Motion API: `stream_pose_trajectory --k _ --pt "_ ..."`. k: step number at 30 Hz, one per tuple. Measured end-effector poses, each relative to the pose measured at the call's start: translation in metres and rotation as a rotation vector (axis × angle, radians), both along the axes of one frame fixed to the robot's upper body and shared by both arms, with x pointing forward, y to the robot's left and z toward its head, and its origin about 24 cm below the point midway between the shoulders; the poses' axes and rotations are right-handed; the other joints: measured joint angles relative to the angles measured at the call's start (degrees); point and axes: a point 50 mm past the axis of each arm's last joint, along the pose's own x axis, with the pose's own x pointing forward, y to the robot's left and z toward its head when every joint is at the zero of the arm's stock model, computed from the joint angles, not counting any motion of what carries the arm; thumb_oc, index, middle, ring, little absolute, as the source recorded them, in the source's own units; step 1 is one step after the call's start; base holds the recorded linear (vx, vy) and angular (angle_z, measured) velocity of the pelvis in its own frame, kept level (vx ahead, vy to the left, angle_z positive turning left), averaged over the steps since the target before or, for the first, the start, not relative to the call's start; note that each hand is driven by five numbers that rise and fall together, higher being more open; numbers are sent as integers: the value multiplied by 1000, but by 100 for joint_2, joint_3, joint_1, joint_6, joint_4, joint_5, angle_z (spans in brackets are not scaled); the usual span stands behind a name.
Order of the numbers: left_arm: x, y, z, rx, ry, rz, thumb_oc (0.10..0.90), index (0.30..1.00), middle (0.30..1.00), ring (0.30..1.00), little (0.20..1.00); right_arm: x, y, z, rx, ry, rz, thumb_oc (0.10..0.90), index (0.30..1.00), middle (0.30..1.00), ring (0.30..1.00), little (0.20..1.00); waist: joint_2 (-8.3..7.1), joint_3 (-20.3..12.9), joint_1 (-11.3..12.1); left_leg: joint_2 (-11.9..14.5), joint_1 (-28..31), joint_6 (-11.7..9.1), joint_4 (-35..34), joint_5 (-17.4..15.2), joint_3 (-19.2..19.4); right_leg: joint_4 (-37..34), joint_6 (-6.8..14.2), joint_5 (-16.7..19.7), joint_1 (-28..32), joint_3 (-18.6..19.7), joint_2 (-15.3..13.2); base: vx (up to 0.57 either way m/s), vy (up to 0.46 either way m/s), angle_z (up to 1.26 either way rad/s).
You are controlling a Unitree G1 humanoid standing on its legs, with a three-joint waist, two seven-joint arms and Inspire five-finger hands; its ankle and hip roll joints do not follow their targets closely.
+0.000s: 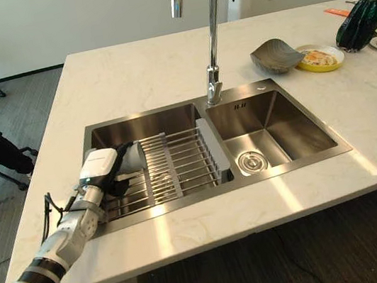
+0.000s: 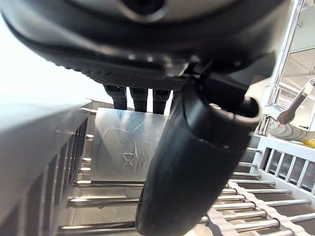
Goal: Place the dishes in the dishwasher.
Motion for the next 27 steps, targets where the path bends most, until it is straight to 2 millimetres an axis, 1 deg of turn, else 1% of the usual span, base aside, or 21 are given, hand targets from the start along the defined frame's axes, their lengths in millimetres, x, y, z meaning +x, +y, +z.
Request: stream_pose_trajectory --k 5,7,11,14,18,27 --pt "2 0 1 -132 6 46 800 900 900 900 900 0 0 0 0 0 0 800 900 900 900 900 -17 12 -4 4 11 6 0 -6 29 0 0 -1 -5 28 -1 24 4 -2" --pt "3 1 2 -236 3 88 800 900 900 900 900 0 0 0 0 2 -2 800 900 900 900 900 -17 13 4 4 27 -15 -2 -29 50 -2 1 -2 -1 51 -5 19 9 -5" --pt "5 2 3 -385 6 137 800 900 900 900 900 0 0 0 1 5 -3 800 900 900 900 900 -17 14 -19 10 49 -17 -2 -37 81 -2 2 -1 2 81 -4 24 9 -4" --pt "6 3 5 -455 9 155 800 900 900 900 900 -1 0 0 1 13 -4 800 900 900 900 900 -9 17 -18 11 62 -16 -2 -37 86 -1 2 -1 13 85 -4 0 0 0" --pt "6 6 5 -496 15 170 800 900 900 900 900 -1 0 0 2 14 -4 800 900 900 900 900 -10 19 -20 12 100 -18 -2 -46 85 -1 -1 -4 50 84 -4 0 0 0" --pt "7 5 5 -509 8 190 800 900 900 900 900 3 0 0 3 5 -1 800 900 900 900 900 -9 17 -25 15 101 18 -2 -20 82 -2 -4 -4 52 79 0 -5 -1 0"
